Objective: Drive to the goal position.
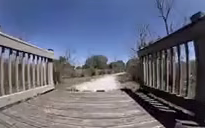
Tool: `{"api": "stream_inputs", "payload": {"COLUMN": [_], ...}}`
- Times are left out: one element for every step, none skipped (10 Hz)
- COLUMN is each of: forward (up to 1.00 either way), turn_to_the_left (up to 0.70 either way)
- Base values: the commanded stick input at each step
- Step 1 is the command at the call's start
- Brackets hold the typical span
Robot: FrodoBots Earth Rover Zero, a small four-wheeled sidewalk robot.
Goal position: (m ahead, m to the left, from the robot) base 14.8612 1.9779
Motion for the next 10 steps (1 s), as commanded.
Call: {"api": "stream_inputs", "payload": {"forward": [0.68,0.56,0.50,0.50,0.50,0.50,0.50,0.50,0.50,0.50], "turn_to_the_left": [0.00,0.00,0.00,0.00,0.00,0.00,0.00,0.00,0.00,0.00]}}
